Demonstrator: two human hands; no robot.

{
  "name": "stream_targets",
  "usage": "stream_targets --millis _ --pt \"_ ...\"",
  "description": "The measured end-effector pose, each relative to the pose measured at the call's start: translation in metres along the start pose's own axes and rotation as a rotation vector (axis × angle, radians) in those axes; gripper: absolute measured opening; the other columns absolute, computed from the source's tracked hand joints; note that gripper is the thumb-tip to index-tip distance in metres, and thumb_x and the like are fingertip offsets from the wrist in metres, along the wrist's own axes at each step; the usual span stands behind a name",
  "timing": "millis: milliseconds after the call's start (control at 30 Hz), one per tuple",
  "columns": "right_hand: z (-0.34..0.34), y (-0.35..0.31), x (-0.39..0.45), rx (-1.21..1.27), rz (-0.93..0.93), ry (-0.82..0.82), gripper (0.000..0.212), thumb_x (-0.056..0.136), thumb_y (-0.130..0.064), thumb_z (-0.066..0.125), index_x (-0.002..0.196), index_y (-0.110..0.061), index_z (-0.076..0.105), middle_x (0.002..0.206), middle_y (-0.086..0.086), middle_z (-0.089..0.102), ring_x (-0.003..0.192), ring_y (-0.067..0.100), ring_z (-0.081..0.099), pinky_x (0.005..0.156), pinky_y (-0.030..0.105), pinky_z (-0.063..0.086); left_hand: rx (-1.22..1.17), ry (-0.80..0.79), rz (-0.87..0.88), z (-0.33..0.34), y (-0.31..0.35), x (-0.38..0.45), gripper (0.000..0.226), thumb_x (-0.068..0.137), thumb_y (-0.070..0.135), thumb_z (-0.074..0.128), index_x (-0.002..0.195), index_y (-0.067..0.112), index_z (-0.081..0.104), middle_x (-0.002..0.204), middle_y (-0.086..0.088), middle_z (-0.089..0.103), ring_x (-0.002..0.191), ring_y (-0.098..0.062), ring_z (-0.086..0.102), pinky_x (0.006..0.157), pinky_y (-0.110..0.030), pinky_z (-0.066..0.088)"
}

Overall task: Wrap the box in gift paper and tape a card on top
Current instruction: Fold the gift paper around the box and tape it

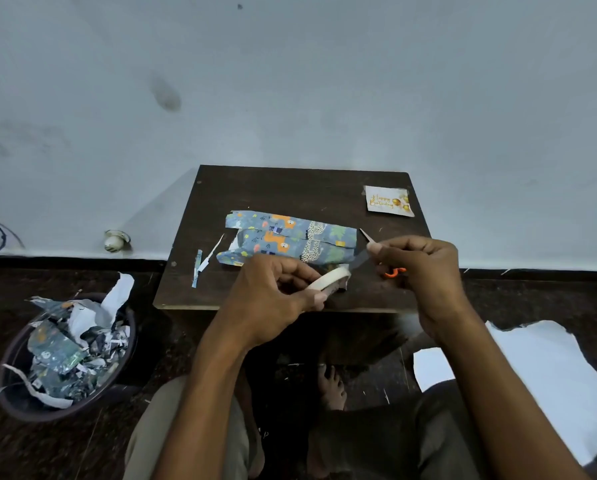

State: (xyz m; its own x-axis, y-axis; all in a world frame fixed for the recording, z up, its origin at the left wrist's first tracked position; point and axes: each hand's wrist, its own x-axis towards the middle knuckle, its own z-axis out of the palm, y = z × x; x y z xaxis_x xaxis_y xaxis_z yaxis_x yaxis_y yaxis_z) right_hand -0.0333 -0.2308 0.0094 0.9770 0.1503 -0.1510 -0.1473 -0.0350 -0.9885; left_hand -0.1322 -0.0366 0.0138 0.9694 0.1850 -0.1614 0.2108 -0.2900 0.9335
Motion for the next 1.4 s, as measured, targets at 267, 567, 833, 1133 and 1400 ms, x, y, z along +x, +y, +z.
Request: stream_targets --millis 267,567,833,1133,1400 --pt "-0.072 0.0 0.018 -0.016 0.102 0.023 0.01 0.083 -0.013 0.078 0.081 -0.003 0.076 0.071 0.003 0.073 0.059 0.01 0.059 0.048 0.019 0.046 0.322 0.18 0.425 0.077 0.016 0.019 0.025 0.073 0.022 0.086 0.098 0.026 0.082 0.087 0.009 0.078 0.079 -0.007 0.067 0.078 -0.03 0.054" --pt "-0.107 0.025 0.025 0.036 0.139 0.224 0.021 0.083 -0.004 0.078 0.063 -0.009 0.073 0.056 0.01 0.063 0.046 0.018 0.049 0.051 0.023 0.043 0.672 0.237 0.645 0.134 0.003 0.056 0.013 0.066 -0.004 0.071 0.072 0.008 0.072 0.068 -0.002 0.069 0.076 -0.024 0.06 0.05 -0.036 0.051" --pt "-0.113 0.039 0.032 -0.092 0.142 0.308 0.008 0.085 -0.002 0.077 0.078 -0.004 0.08 0.066 0.016 0.071 0.053 0.021 0.058 0.047 0.025 0.049 0.763 0.139 0.515 0.147 -0.003 0.096 0.024 0.072 -0.004 0.068 0.091 0.007 0.078 0.084 -0.005 0.07 0.095 -0.027 0.06 0.065 -0.045 0.057" --pt "-0.11 0.047 0.038 -0.265 0.163 0.345 0.013 0.083 -0.006 0.079 0.071 -0.01 0.08 0.071 0.013 0.075 0.062 0.017 0.066 0.055 0.025 0.053 0.749 0.157 0.465 0.15 -0.004 0.092 0.019 0.074 -0.002 0.067 0.09 0.005 0.074 0.089 -0.006 0.064 0.099 -0.027 0.058 0.065 -0.042 0.055" --pt "-0.107 0.047 0.038 -0.412 0.156 0.407 0.018 0.077 -0.014 0.08 0.064 -0.002 0.076 0.061 0.016 0.071 0.054 0.022 0.069 0.071 0.041 0.064 0.757 0.14 0.469 0.149 -0.004 0.088 0.014 0.074 -0.003 0.069 0.087 0.002 0.072 0.09 -0.009 0.062 0.099 -0.028 0.057 0.065 -0.042 0.055"
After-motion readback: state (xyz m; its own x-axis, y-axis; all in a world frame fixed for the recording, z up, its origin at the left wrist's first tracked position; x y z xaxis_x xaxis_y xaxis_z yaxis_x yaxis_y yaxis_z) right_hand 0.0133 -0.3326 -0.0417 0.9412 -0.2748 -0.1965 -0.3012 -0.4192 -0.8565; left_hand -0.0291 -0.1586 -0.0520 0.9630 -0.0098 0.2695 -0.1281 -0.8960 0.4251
